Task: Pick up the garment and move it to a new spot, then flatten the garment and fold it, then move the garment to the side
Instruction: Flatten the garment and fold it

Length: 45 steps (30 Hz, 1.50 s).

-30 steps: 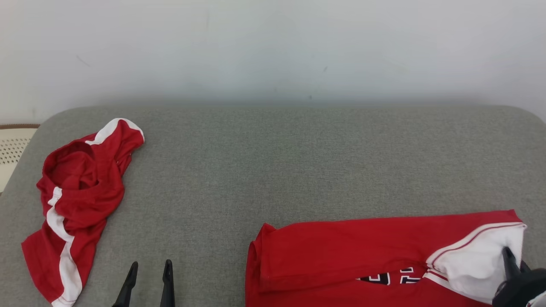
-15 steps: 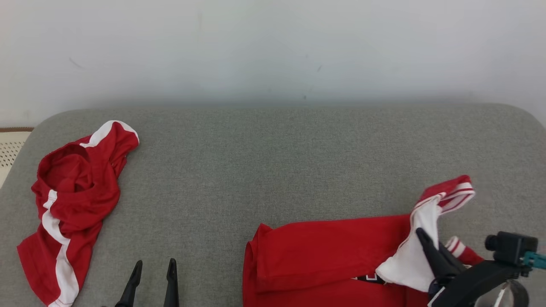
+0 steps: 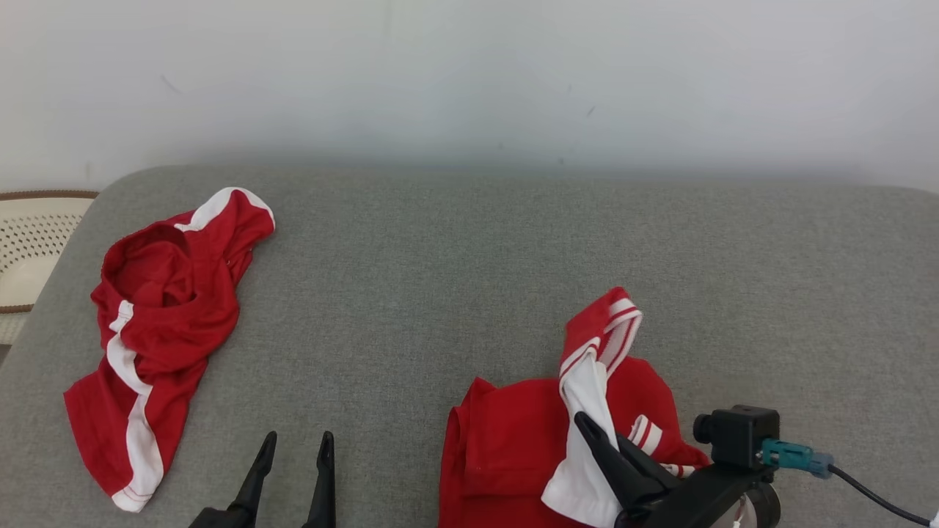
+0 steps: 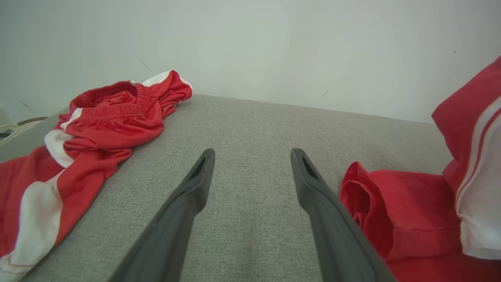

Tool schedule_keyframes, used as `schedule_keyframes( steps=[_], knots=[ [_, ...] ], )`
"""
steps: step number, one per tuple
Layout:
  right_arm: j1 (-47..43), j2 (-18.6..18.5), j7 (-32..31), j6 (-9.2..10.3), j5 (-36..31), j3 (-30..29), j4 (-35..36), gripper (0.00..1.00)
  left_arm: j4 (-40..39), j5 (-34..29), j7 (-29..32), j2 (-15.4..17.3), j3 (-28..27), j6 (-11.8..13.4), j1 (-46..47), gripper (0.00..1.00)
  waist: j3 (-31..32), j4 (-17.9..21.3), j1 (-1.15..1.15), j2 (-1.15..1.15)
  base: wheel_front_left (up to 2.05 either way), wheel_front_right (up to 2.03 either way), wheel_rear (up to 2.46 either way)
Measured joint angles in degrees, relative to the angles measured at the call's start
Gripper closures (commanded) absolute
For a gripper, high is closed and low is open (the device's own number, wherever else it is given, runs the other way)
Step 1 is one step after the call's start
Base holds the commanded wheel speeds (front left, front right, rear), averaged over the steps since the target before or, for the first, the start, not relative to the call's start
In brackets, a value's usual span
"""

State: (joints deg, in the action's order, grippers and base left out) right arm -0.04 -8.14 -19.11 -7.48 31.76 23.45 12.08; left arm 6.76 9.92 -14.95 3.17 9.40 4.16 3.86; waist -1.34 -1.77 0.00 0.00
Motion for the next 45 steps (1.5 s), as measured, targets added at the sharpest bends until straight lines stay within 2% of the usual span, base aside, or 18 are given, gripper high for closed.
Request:
schedule_keyframes(
  steps=[12,13,14,20,25,28,33,37,39,45],
  knots=[
    [3.7,2.8,5.7,0.0,-2.5,2.9,-11.9,1.0,1.9,0.1,0.0,-0.2,1.9,-0.2,2.0,0.0,-1.2,-2.1,0.0,0.0,0.0,0.0,0.0],
    [4.1,3.0,6.3,0.0,-2.4,3.1,-12.5,0.54,2.0,0.1,0.0,-0.2,2.0,-0.2,2.0,0.0,-1.1,-2.1,0.0,0.0,0.0,0.0,0.0],
    [4.4,3.2,6.7,0.0,-1.8,3.4,-12.9,0.01,2.0,0.2,0.0,-0.2,2.0,-0.2,2.0,0.0,-1.1,-2.2,0.0,0.0,0.0,0.0,0.0],
    [5.9,3.7,9.9,0.0,3.4,5.4,-11.3,0.0,2.4,0.3,0.0,-0.2,1.9,0.0,2.0,0.0,-0.9,-2.0,0.0,0.0,0.0,0.0,0.0],
    [6.6,1.9,12.9,0.0,8.9,5.2,-7.4,0.0,2.5,0.3,0.0,-0.2,1.6,0.0,2.0,0.0,-0.7,-1.4,0.0,0.0,0.0,0.0,0.0],
    [7.1,0.3,14.6,0.0,11.2,3.8,-5.1,0.0,2.4,0.4,0.0,-0.2,1.6,0.0,2.0,0.0,-0.6,-1.1,0.0,0.0,0.0,0.0,0.0],
    [7.5,-2.3,17.4,0.0,11.5,-0.5,-3.2,0.0,2.4,0.5,0.0,-0.3,1.4,0.0,1.9,0.0,-0.5,-0.9,0.0,0.0,0.0,0.0,0.0],
    [6.9,-4.2,18.2,0.0,8.0,-4.4,-4.6,0.0,2.3,0.5,0.0,-0.3,1.3,0.1,1.9,0.0,-0.4,-0.9,0.0,0.0,0.0,0.0,0.0],
    [6.2,-5.2,18.5,0.0,4.0,-6.7,-6.3,0.0,2.2,0.5,0.0,-0.3,1.2,0.2,1.8,0.0,-0.4,-0.9,0.0,0.0,0.0,0.0,0.0],
    [3.9,-5.2,17.6,0.0,-5.8,-12.6,-11.0,0.0,1.5,0.5,0.0,-0.3,0.8,0.5,1.6,0.0,-0.5,-1.0,0.0,0.0,0.0,0.0,0.0]
  ],
)
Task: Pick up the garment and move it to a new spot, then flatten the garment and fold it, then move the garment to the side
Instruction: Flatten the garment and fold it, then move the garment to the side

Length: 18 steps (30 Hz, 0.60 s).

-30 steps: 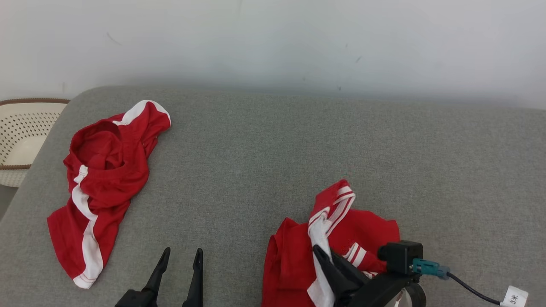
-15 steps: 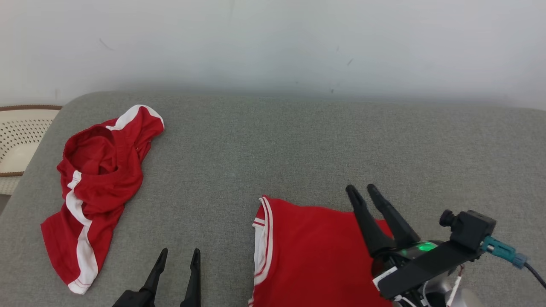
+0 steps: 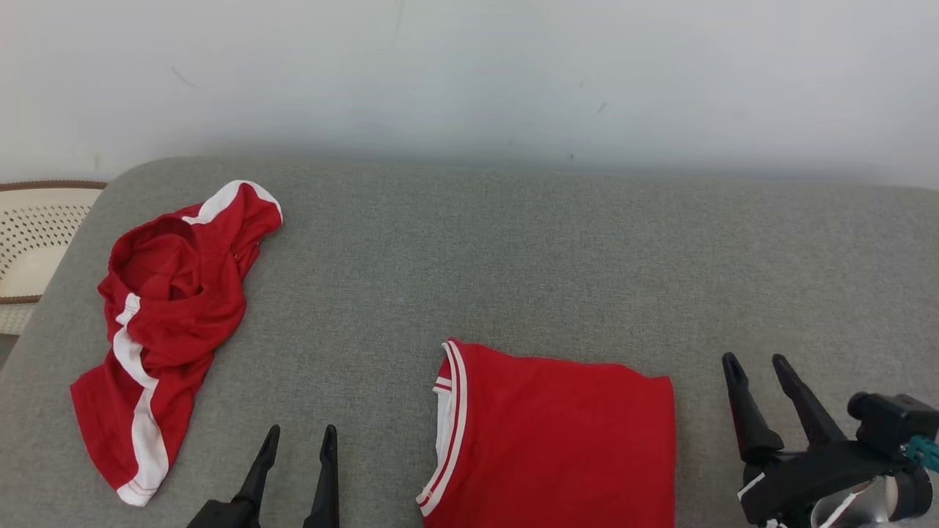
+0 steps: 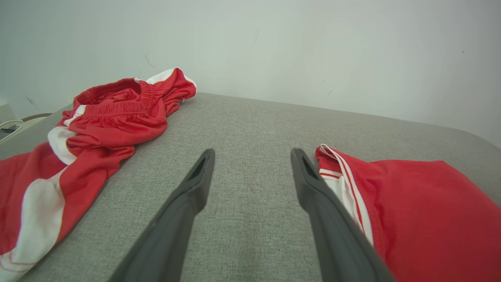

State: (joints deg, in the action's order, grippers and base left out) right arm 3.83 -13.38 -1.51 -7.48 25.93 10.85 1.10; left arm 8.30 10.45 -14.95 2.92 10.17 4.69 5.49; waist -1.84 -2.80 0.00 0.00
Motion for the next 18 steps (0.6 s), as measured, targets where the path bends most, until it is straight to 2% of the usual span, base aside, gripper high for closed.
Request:
schedule_keyframes(
  steps=[7,18],
  knots=[
    [-1.1,3.3,-1.8,0.0,-2.3,-2.5,-6.3,0.0,-1.0,-0.1,0.0,0.0,-0.5,0.4,-0.6,0.0,-0.3,0.1,0.0,0.0,0.0,0.0,0.0],
    [1.8,5.7,-1.9,0.0,-1.7,-0.6,-17.8,0.0,-1.0,-0.1,0.0,0.0,-0.5,0.4,-0.7,0.0,-0.3,-1.2,0.0,0.0,0.0,0.0,0.0]
  ],
)
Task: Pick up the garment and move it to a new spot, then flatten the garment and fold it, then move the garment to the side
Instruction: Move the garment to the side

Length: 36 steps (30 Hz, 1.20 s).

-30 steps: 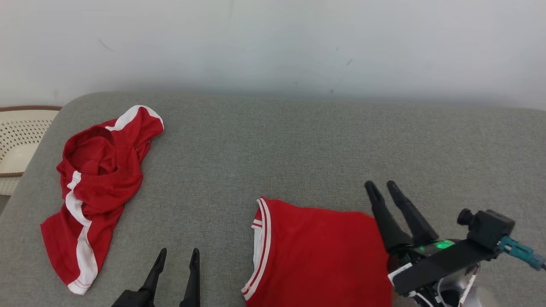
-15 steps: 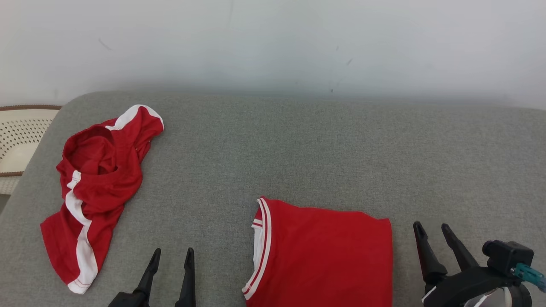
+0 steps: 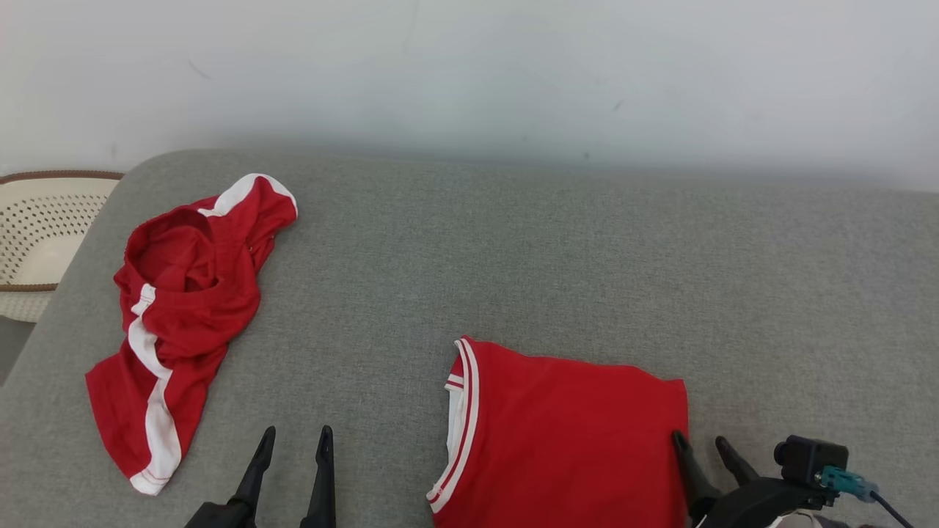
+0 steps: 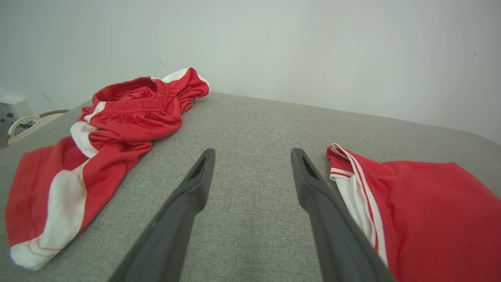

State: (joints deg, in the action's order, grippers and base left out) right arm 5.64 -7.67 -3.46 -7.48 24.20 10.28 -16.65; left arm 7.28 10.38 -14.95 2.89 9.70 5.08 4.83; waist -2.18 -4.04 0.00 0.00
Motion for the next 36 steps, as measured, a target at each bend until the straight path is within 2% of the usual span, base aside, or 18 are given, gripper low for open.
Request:
schedule_keyframes(
  steps=[11,12,13,21,36],
  knots=[
    [2.5,1.6,0.2,0.0,2.8,2.1,-10.3,0.0,0.1,0.0,0.0,0.0,-0.2,0.0,-0.2,0.0,0.6,-1.3,0.0,0.0,0.0,0.0,0.0],
    [2.8,1.6,-0.1,0.0,3.2,2.7,-10.8,0.18,0.2,0.0,0.0,0.0,-0.2,0.0,-0.2,0.0,0.6,-1.3,0.0,0.0,0.0,0.0,0.0],
    [3.2,1.6,0.0,0.0,3.6,3.1,-11.0,1.0,0.1,0.0,0.0,0.0,-0.2,0.0,-0.2,0.0,0.6,-1.3,0.01,0.0,0.0,0.0,0.0],
    [7.3,-0.5,1.1,0.0,5.2,5.9,-13.2,1.0,-0.1,0.1,0.0,0.0,-0.5,0.0,-0.2,0.0,0.1,-1.1,0.0,0.0,0.0,0.0,0.0],
    [30.1,-13.2,2.7,0.0,7.9,9.1,-19.5,1.0,-3.5,-0.5,-0.1,0.0,-2.7,0.0,1.7,0.0,-5.5,0.0,0.0,0.0,0.0,0.0,0.0]
  ],
)
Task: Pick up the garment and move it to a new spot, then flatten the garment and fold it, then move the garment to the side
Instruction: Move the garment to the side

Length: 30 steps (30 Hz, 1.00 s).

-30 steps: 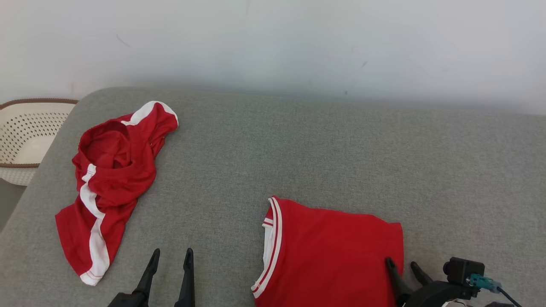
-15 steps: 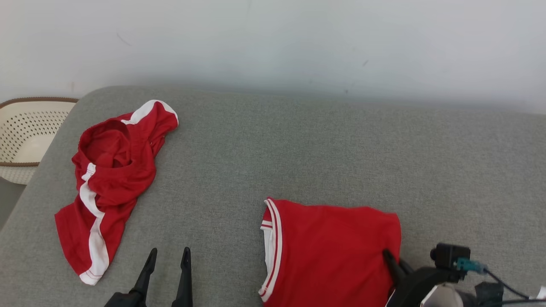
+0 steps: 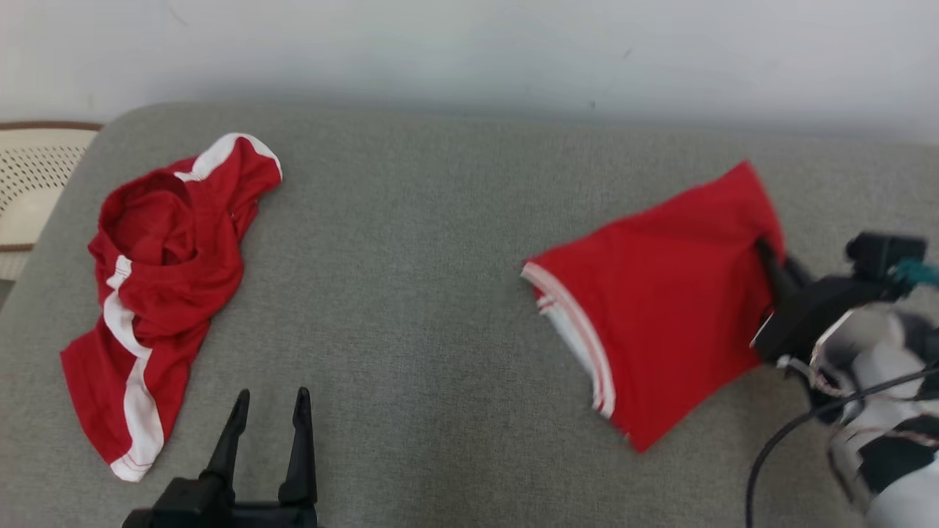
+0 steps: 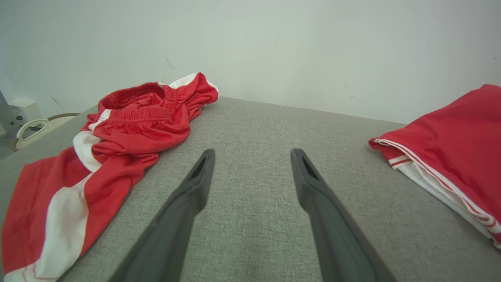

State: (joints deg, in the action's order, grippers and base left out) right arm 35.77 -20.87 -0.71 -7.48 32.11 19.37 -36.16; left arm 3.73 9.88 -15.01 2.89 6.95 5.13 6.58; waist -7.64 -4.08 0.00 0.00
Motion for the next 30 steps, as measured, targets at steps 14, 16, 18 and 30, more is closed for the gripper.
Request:
schedule_keyframes(
  steps=[14,16,18,30],
  knots=[
    [15.6,-13.4,1.7,0.0,2.2,3.9,-6.0,1.0,-4.6,-3.5,0.0,0.3,-1.3,-0.1,4.7,0.0,-9.6,2.4,-0.01,0.0,0.0,0.0,0.0],
    [17.0,-15.1,1.7,0.0,2.2,5.0,-7.2,1.0,-5.2,-3.7,0.0,0.4,-1.4,-0.1,5.5,0.0,-11.0,2.9,-0.01,0.01,0.0,0.0,0.0],
    [18.3,-16.6,1.4,0.0,2.2,6.0,-8.2,1.0,-5.6,-4.0,0.0,0.5,-1.6,-0.2,6.1,0.0,-12.3,3.4,-0.01,0.01,0.0,0.0,0.0],
    [26.0,-21.0,1.4,-0.01,2.6,11.4,-15.0,1.0,-8.7,-5.7,0.0,2.5,-2.4,0.0,6.8,0.0,-16.9,7.0,-0.01,0.01,0.0,0.0,0.0]
  ],
)
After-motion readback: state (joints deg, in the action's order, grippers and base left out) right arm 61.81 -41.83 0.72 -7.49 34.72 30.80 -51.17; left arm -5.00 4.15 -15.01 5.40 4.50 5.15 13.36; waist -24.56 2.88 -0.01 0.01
